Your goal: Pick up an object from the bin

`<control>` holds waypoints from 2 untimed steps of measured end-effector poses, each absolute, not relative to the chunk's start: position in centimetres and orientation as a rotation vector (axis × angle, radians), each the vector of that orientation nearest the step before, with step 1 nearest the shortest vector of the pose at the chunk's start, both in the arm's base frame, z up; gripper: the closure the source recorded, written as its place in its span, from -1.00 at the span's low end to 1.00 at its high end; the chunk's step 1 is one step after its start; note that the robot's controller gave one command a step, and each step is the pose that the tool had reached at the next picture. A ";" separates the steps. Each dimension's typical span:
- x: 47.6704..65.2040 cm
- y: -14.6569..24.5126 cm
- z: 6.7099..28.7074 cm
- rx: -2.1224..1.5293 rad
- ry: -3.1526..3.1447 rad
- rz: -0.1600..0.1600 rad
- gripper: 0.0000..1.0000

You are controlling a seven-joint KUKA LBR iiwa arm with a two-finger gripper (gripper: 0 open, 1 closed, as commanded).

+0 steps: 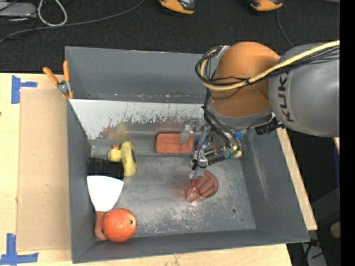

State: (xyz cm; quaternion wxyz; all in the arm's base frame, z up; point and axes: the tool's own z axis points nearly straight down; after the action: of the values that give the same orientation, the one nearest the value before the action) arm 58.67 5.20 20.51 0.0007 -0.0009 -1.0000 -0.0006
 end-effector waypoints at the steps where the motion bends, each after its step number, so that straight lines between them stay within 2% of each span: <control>1: 58.7 5.2 20.5 -0.003 -3.140 -0.002 -1.00; 2: 57.5 3.2 18.7 -0.015 -3.149 -0.007 -1.00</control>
Offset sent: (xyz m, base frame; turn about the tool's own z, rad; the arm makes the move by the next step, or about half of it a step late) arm -0.0363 -0.0687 -0.0543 0.0469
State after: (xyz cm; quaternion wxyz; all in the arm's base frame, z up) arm 57.48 3.19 18.74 -0.0038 -0.0047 -1.0000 -0.0023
